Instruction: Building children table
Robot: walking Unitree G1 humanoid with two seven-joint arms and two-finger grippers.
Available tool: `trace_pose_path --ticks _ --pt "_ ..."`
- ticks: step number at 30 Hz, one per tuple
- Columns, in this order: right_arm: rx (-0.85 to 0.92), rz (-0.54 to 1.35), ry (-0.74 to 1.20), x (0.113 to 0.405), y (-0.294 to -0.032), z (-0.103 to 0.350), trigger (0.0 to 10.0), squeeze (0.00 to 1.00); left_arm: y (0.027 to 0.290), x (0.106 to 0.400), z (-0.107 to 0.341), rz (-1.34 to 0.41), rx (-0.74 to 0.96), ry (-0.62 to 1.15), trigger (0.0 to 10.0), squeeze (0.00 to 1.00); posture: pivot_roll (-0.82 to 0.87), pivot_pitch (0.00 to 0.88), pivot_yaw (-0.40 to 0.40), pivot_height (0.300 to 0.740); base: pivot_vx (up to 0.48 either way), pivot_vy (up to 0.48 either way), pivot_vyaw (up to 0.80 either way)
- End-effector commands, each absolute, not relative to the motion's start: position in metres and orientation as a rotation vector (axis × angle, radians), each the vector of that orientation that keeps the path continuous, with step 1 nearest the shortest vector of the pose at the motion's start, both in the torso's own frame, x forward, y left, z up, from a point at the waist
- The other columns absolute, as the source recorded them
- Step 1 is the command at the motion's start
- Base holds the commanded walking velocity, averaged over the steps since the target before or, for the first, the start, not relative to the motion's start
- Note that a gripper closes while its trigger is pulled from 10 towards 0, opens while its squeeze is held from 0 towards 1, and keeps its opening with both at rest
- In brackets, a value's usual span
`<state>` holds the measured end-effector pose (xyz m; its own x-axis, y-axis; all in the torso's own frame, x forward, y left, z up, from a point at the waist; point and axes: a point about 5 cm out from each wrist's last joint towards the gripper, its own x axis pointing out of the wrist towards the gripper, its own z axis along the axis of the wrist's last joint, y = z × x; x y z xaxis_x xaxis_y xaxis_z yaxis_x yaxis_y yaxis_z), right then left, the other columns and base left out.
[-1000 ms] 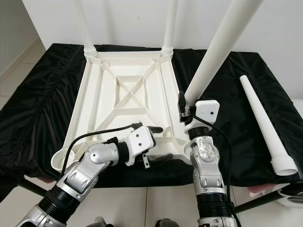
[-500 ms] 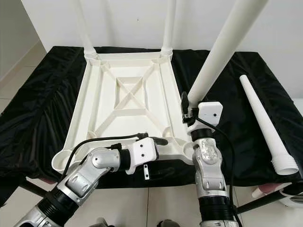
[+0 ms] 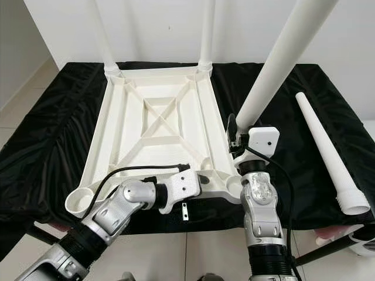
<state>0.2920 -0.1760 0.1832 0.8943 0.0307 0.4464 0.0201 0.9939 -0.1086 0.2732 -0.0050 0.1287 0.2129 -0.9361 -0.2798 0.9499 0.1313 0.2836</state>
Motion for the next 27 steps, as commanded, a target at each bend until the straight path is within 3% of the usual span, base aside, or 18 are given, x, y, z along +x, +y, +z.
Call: trace_pose_path --ticks 1,9,26,27 --pt "-0.114 0.002 -0.482 0.29 -0.176 0.186 10.0 0.0 0.002 0.28 0.118 -1.281 0.444 0.12 10.0 0.0 -0.11 0.04 0.075 0.74 0.0 0.0 0.0" --pt "-0.115 0.007 -0.484 0.29 -0.174 0.187 10.0 0.0 0.006 0.282 0.113 -1.289 0.373 0.256 10.0 0.0 -0.11 0.037 0.078 0.74 0.0 0.0 0.0" --pt "-0.112 0.004 -0.475 0.29 -0.173 0.184 10.0 0.0 0.026 0.264 0.095 -1.391 0.552 0.379 10.0 0.0 -0.09 0.056 0.077 0.74 0.0 0.0 0.0" --pt "-0.112 0.006 -0.475 0.29 -0.173 0.185 10.0 0.0 0.026 0.264 0.095 -1.39 0.563 0.377 7.0 0.0 -0.09 0.056 0.077 0.74 0.0 0.0 0.0"
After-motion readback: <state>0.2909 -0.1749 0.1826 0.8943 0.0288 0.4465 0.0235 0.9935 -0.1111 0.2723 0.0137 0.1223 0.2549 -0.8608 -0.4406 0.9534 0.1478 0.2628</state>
